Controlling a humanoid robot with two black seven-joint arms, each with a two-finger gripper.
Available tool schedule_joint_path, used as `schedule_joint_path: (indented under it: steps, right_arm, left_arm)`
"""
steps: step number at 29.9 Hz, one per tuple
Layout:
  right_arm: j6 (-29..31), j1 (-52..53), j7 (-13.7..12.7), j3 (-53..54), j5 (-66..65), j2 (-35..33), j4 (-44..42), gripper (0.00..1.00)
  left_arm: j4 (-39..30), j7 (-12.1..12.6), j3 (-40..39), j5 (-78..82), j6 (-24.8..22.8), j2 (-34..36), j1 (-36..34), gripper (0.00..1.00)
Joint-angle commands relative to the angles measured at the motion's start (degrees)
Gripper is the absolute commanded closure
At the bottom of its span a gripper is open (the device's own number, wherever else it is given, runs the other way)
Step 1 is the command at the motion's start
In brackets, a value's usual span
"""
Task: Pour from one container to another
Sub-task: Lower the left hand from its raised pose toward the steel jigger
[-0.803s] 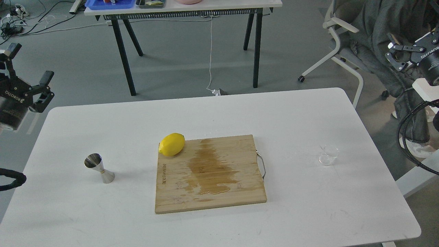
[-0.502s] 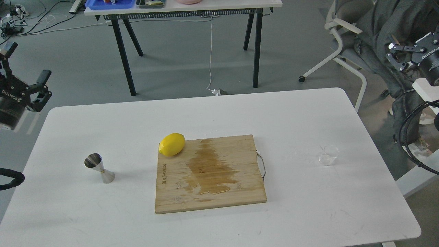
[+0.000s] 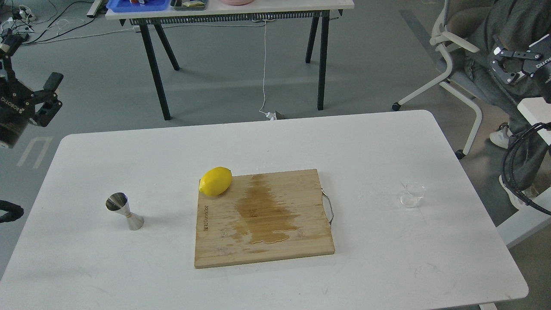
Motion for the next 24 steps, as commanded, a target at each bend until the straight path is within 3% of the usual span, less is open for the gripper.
schedule_joint_path:
  steps: [1,2,6,11,21,22,24]
  right_arm:
    - [0.0,0.0,-0.1,0.8,0.0,0.3,0.1,0.01]
    - [0.0,0.0,-0.1,0.8,0.1,0.3,0.1,0.01]
    - [0.0,0.0,-0.1,0.8,0.1,0.3,0.1,0.01]
    - [0.0,-0.8,0.0,0.8,0.1,0.4,0.1,0.01]
    - [0.0,-1.1,0.0,1.0,0.1,0.4,0.2,0.01]
    - [0.0,-1.1,0.0,1.0,0.1,0.4,0.2,0.01]
    - [0.0,-1.3,0.0,1.0,0.1,0.4,0.2,0.01]
  left_arm:
    - [-2.9,0.0,0.1,15.5,0.0,0.8,-0.9,0.01]
    - [-3.9,0.0,0.1,19.6,0.0,1.0,-1.0,0.01]
    - [-10.1,0.0,0.6,32.1,12.7,1.7,0.1,0.00]
    - [-17.3,0.0,0.9,40.8,24.4,4.1,4.0,0.00]
    - [-23.1,0.0,0.9,45.7,53.7,6.3,19.0,0.01]
    - [-23.1,0.0,0.9,46.9,56.0,6.4,20.4,0.01]
    - [-23.1,0.0,0.9,49.1,56.0,6.5,23.2,0.01]
